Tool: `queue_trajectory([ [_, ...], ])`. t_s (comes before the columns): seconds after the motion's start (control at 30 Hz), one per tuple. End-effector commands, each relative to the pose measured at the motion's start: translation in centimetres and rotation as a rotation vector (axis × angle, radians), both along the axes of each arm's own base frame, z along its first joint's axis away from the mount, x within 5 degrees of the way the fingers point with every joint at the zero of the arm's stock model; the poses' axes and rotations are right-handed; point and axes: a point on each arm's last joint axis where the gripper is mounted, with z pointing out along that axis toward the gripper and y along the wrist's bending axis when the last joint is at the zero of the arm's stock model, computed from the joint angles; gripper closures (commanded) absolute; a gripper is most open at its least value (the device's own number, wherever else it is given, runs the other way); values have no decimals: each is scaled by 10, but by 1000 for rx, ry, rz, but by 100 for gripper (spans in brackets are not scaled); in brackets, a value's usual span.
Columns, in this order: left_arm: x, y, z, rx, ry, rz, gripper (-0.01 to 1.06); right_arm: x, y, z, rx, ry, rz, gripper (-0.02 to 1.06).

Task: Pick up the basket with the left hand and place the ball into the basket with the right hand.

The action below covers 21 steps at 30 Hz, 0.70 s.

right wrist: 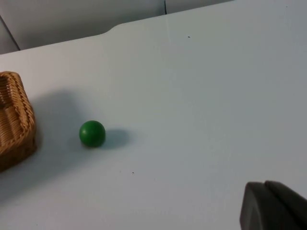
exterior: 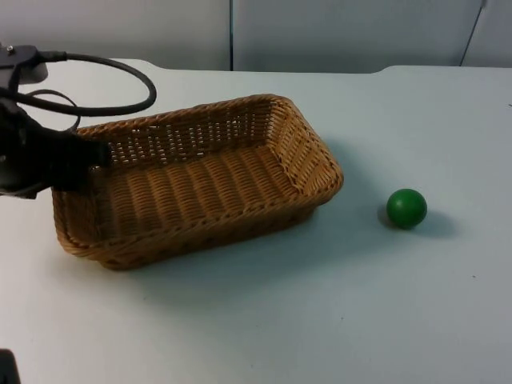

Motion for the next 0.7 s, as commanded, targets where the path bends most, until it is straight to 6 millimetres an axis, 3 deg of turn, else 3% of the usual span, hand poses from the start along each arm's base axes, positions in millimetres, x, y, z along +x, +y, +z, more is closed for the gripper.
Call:
queue_trajectory([
  [0.0,0,0,-7,-2,27,4,46,0,0,-1,-2,-2,-6,105],
  [0.23,0,1,-24,0,67,29,46,0,0,-1,-2,-2,-6,105],
  [0.3,1,1,-24,3,57,36,54,0,0,-1,-2,-2,-6,105],
  [0.37,2,2,-24,7,45,41,75,0,0,-1,-2,-2,-6,105],
  [0.4,2,2,-24,7,45,41,75,0,0,-1,-2,-2,-6,105],
  [0.5,2,2,-24,8,42,42,105,0,0,-1,-2,-2,-6,105],
  [0.67,2,2,-24,-42,54,123,105,0,0,-1,-2,-2,-6,105],
])
